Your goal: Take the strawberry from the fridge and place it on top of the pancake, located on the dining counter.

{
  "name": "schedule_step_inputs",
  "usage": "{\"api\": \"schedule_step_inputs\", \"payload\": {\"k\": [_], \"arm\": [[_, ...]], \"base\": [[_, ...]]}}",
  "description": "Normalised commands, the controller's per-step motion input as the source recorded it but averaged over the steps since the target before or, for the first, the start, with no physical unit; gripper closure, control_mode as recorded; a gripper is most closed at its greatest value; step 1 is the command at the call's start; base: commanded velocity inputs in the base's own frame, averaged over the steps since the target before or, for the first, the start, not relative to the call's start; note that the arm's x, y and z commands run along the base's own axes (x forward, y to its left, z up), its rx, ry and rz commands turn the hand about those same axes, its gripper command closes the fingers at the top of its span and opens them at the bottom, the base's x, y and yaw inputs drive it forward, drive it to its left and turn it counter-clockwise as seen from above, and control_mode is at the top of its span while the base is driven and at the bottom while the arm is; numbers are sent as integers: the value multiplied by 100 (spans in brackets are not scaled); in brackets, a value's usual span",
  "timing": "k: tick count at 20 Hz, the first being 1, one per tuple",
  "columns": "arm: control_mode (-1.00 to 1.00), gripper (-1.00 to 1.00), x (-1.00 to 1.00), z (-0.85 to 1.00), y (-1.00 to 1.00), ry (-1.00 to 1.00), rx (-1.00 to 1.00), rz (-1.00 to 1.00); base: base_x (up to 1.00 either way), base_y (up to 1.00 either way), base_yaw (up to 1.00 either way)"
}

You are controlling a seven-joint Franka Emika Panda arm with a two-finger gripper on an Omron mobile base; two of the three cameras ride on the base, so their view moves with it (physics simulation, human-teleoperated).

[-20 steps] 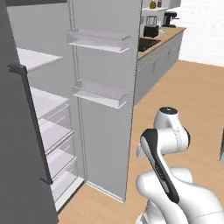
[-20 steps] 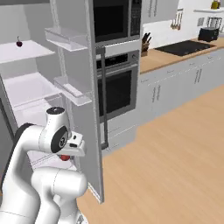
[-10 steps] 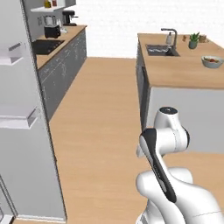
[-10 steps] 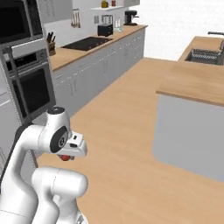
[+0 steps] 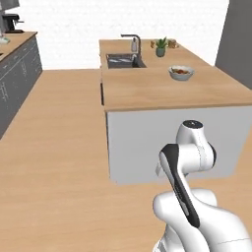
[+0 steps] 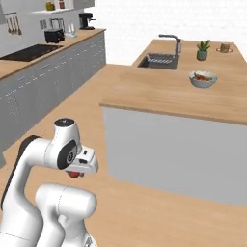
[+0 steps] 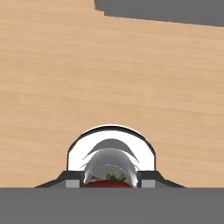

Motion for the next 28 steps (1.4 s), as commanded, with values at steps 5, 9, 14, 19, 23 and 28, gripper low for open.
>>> {"api": "schedule_step_inputs", "payload": {"k": [5, 9, 14, 19, 23, 28], "arm": [[100, 100, 0, 0, 0, 0, 0, 0], [100, 100, 0, 0, 0, 0, 0, 0], [100, 100, 0, 0, 0, 0, 0, 0], [100, 100, 0, 0, 0, 0, 0, 0], [100, 100, 0, 0, 0, 0, 0, 0], [100, 100, 0, 0, 0, 0, 0, 0]], "base": [[100, -100, -20], [79, -100, -31], [63, -100, -27], [53, -100, -19], [68, -100, -6], [78, -100, -3]]}}
